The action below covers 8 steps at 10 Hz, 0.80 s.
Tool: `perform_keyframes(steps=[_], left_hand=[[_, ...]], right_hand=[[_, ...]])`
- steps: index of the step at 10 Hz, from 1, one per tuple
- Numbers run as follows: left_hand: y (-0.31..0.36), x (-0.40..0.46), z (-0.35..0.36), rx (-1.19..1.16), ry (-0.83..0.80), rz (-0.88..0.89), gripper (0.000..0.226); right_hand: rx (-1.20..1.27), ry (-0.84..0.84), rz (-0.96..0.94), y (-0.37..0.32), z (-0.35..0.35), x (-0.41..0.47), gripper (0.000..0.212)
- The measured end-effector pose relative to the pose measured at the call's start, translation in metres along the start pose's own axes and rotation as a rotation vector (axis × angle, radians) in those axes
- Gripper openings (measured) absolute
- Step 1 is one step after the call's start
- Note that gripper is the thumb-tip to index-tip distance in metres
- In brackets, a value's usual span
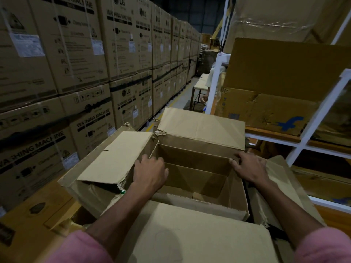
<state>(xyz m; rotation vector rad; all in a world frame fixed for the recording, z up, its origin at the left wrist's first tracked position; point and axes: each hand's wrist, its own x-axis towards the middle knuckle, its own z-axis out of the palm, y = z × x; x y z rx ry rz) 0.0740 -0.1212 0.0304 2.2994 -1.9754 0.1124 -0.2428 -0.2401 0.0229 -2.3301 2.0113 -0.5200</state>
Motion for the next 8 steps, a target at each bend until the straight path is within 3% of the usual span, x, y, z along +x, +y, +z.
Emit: perform_keyframes(steps=[4,6,8], left_hand=[[-0.001,0.006,-0.023,-0.028,0.006,0.034,0.04],[0.016,0.009,-0.037,-0.045,0.042,0.094,0.042],[0.035,0.009,-0.053,-0.06,0.123,0.174,0.05]], right_hand=[[0.085,0.046,-0.032,-0.005,-0.017,-0.018,0.047],[0.107,0.067,-0.153,-0.02,-0.032,-0.032,0.054],[0.089,0.163,-0.198,-0.037,-0.047,-0.047,0.074]])
